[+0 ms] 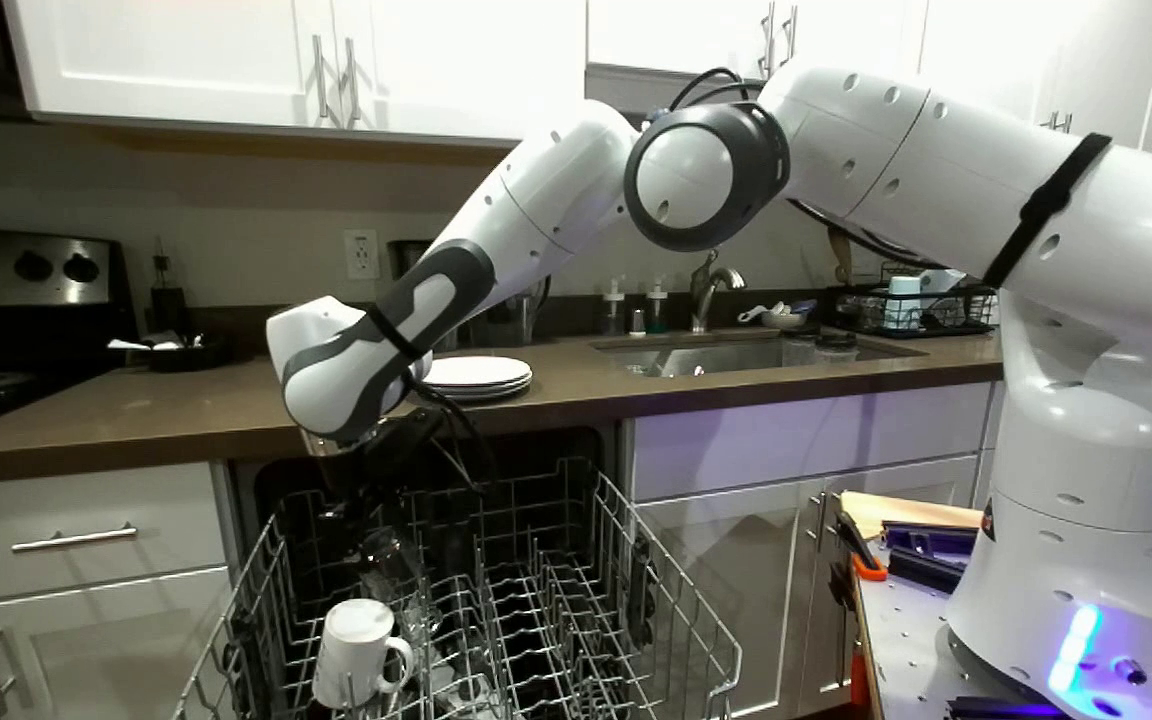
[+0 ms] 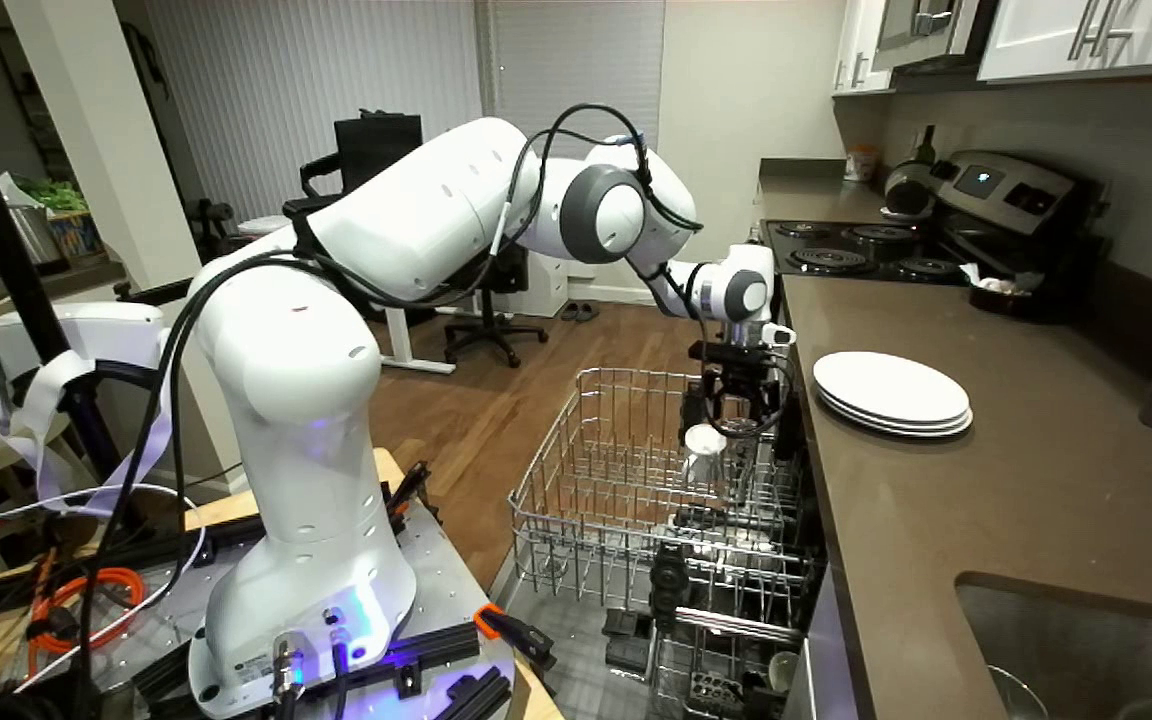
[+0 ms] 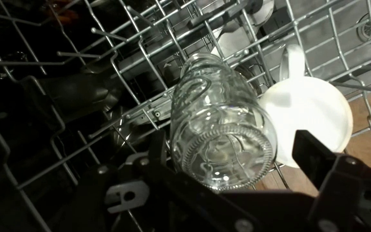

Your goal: Pick up the glass bottle and place it on the right side of the dish washer machine

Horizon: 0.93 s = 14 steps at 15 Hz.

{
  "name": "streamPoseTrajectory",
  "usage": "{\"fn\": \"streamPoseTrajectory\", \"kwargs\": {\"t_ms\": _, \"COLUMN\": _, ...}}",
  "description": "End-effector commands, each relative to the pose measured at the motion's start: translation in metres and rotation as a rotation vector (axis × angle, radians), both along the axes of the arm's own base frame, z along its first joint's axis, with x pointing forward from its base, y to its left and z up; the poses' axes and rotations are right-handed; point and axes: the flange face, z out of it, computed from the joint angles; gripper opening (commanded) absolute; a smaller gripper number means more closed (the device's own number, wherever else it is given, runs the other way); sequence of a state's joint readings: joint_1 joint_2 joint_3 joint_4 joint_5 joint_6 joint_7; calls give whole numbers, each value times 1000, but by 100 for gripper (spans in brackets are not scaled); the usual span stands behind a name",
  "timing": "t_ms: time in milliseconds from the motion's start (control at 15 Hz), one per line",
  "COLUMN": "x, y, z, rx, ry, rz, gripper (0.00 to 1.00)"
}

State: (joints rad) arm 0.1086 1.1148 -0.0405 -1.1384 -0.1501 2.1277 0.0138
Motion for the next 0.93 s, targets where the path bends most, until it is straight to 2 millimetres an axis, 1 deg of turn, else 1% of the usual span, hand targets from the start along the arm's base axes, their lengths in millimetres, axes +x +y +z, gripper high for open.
{"fn": "streamPoseTrajectory", "kwargs": {"t_ms": 0, "x": 6, "y": 0, "z": -12, "rx": -11, "ry": 19, "rz": -17, "gripper": 100}}
{"fn": "streamPoseTrajectory", "kwargs": {"t_ms": 400, "x": 6, "y": -2, "z": -32, "rx": -11, "ry": 46, "rz": -18, "gripper": 100}}
{"fn": "streamPoseTrajectory", "kwargs": {"t_ms": 467, "x": 6, "y": -2, "z": -34, "rx": -11, "ry": 48, "rz": -17, "gripper": 89}}
{"fn": "streamPoseTrajectory", "kwargs": {"t_ms": 533, "x": 7, "y": -3, "z": -35, "rx": -7, "ry": 44, "rz": -16, "gripper": 73}}
{"fn": "streamPoseTrajectory", "kwargs": {"t_ms": 600, "x": 8, "y": -3, "z": -32, "rx": -5, "ry": 37, "rz": -15, "gripper": 67}}
{"fn": "streamPoseTrajectory", "kwargs": {"t_ms": 667, "x": 10, "y": -4, "z": -28, "rx": -9, "ry": 32, "rz": -17, "gripper": 61}}
{"fn": "streamPoseTrajectory", "kwargs": {"t_ms": 867, "x": 9, "y": -2, "z": -16, "rx": -13, "ry": 37, "rz": -18, "gripper": 61}}
